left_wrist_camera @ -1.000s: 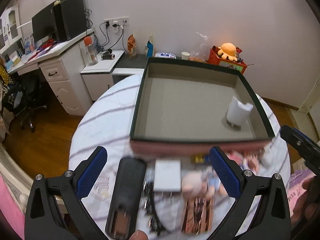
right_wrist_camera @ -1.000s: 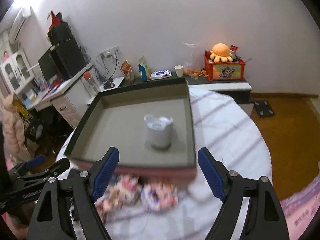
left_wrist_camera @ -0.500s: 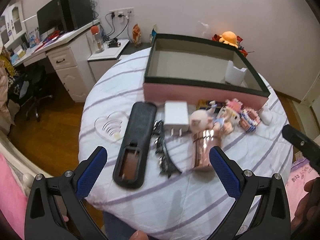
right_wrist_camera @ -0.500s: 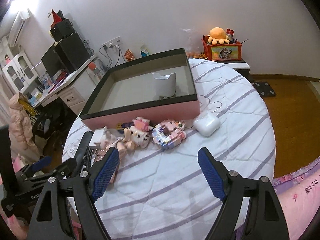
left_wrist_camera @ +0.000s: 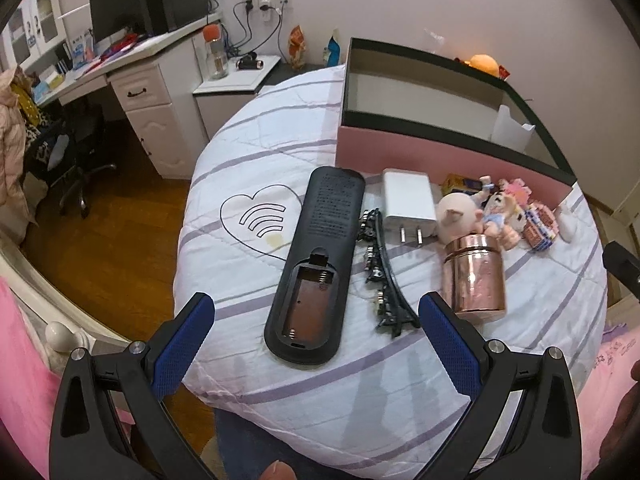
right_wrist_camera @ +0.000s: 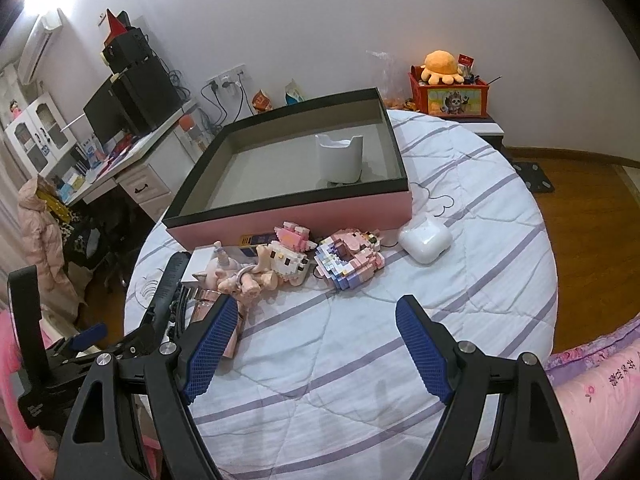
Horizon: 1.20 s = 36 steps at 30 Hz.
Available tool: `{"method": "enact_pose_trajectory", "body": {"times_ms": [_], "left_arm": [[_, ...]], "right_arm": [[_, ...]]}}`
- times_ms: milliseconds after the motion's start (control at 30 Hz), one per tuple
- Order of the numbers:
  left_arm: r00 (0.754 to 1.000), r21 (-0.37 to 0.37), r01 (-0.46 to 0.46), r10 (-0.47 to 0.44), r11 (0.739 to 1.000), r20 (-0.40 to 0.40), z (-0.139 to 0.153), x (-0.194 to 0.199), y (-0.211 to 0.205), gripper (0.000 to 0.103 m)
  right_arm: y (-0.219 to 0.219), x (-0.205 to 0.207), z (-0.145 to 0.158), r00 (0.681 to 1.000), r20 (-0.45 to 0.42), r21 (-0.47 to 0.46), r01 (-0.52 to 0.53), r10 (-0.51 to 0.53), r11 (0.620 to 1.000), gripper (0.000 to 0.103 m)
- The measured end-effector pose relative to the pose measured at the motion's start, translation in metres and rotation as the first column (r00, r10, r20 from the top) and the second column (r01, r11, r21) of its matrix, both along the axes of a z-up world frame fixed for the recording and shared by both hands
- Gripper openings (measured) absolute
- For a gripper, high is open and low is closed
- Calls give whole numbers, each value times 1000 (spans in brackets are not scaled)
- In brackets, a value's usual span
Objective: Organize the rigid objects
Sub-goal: 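Move the left gripper toward the black remote control, then close the left gripper on the black remote control and lift it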
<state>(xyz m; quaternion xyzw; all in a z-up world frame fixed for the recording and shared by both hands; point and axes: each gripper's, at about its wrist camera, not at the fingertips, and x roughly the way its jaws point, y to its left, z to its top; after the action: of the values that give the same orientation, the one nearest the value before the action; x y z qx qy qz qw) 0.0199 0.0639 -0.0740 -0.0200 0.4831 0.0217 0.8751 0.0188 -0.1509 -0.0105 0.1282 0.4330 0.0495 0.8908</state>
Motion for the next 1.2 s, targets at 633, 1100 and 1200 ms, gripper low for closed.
{"method": "enact_pose_trajectory", "body": {"times_ms": [633,1100,1200], "left_arm": [[995,46,74,-71,996,-72,-42,41,17,103],[989,-44,144,-146,989,-25,-34,57,25,49],[989,-65,145,-147,987,-29,-32,59,28,44]], "right_arm": [[15,17,-6,999,-37,-50,7,-8,999,83],[30,28,-3,999,-48,-93,-2,-2,996,83],[31,28,-2,999,-45,-93,-8,4,996,83]]}}
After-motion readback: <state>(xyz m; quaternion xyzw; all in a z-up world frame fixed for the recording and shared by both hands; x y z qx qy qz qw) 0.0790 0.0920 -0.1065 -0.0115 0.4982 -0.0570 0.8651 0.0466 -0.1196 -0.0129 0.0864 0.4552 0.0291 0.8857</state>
